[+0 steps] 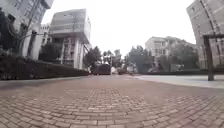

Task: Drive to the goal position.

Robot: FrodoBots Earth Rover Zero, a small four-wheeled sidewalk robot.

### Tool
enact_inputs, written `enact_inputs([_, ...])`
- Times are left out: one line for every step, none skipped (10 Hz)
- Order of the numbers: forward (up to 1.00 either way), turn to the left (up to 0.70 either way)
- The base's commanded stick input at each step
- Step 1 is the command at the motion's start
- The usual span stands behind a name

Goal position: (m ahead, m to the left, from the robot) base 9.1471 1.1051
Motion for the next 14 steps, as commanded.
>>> enact_inputs([0.70, 0.14])
enact_inputs([0.70, 0.14])
enact_inputs([0.70, 0.03])
enact_inputs([0.70, 0.00])
enact_inputs([0.70, 0.00])
enact_inputs([0.70, 0.00])
enact_inputs([0.70, 0.00])
enact_inputs([0.70, 0.00])
enact_inputs([0.70, 0.00])
enact_inputs([0.70, 0.00])
enact_inputs([0.70, 0.00])
enact_inputs([0.70, 0.00])
enact_inputs([0.70, 0.00])
enact_inputs([0.70, 0.00])
